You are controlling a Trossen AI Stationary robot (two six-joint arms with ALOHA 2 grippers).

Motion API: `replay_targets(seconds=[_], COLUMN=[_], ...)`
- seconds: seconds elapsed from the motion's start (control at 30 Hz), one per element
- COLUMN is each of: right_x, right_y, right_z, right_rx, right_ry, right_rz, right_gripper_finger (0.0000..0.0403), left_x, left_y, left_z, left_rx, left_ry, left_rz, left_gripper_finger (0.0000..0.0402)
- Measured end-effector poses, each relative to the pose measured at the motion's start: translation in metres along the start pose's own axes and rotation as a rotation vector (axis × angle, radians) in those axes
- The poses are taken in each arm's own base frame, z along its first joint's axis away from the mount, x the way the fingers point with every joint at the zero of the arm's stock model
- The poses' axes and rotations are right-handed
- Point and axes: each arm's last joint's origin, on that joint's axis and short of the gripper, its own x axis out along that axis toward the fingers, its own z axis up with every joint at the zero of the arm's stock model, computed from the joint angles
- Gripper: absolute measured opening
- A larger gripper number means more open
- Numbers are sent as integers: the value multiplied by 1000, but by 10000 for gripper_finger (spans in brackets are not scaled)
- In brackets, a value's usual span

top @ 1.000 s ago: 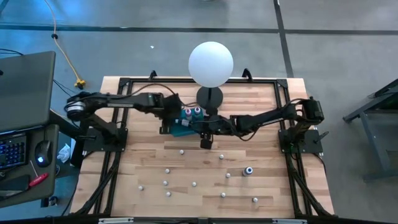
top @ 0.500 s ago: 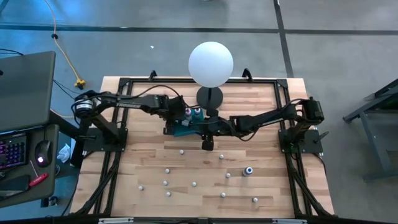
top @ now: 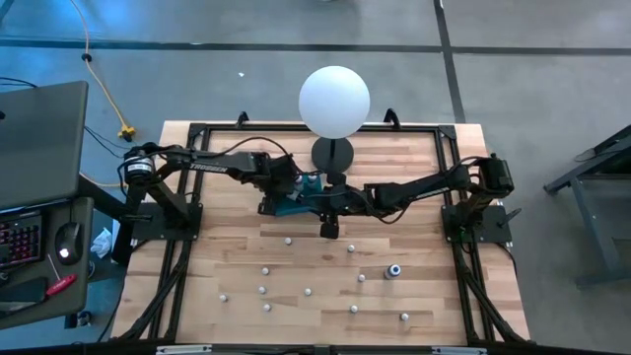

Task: Pick & Place food coloring
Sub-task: Put the large black food coloring bottle into the blue bin

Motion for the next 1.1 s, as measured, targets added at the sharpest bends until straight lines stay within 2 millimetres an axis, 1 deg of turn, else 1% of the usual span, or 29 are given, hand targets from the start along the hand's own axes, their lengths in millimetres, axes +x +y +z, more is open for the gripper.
replay_targets(seconds=[0.2, 0.3, 0.47, 0.6, 0.73, 0.87, 0.97, 1.1], right_x=[0, 0, 0, 0, 0, 0, 0, 0], right_y=[0, 0, 0, 0, 0, 0, 0, 0], right_z=[0, 0, 0, 0, 0, 0, 0, 0], right_rx=[0, 0, 0, 0, -9, -19, -19, -19], right_ry=[0, 0, -1, 0, 0, 0, 0, 0], right_rz=[0, 0, 4, 6, 6, 2, 2, -1], right_gripper_finger=[151, 151, 151, 151, 151, 151, 151, 151], left_x=[0, 7, 30, 34, 31, 28, 22, 6], left_y=[0, -1, -1, -2, -2, -1, 0, 1], left_z=[0, 2, -1, -1, 0, 0, 0, 2], left_rx=[22, 23, 16, 20, 18, 17, 15, 8], left_ry=[-7, -12, 50, 63, 38, 36, 24, -14], left_rz=[-5, -40, -86, -93, -98, -66, -50, -38], left_gripper_finger=[255, 249, 220, 191, 152, 107, 102, 102])
